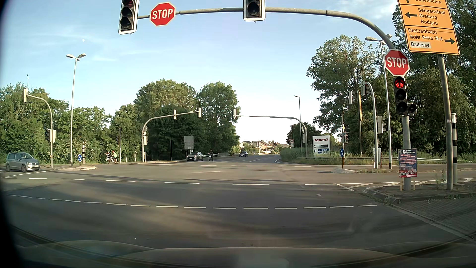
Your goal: Follow the waypoints while adhering to traffic rules and regulations
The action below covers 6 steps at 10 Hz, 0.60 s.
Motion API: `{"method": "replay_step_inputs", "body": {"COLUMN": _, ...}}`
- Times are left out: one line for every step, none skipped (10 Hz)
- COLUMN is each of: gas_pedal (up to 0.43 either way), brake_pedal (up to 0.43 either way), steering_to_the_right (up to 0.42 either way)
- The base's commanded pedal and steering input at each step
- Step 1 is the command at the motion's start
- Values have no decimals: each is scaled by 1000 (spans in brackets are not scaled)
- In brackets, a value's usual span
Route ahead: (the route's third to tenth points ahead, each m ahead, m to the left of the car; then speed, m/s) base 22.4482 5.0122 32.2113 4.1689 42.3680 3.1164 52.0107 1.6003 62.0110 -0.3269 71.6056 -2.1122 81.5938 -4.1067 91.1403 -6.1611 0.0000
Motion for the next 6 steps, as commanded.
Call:
{"method": "replay_step_inputs", "body": {"gas_pedal": 0, "brake_pedal": 305, "steering_to_the_right": 6}}
{"method": "replay_step_inputs", "body": {"gas_pedal": 0, "brake_pedal": 305, "steering_to_the_right": 6}}
{"method": "replay_step_inputs", "body": {"gas_pedal": 0, "brake_pedal": 305, "steering_to_the_right": 6}}
{"method": "replay_step_inputs", "body": {"gas_pedal": 0, "brake_pedal": 305, "steering_to_the_right": 6}}
{"method": "replay_step_inputs", "body": {"gas_pedal": 0, "brake_pedal": 305, "steering_to_the_right": 6}}
{"method": "replay_step_inputs", "body": {"gas_pedal": 0, "brake_pedal": 305, "steering_to_the_right": 6}}
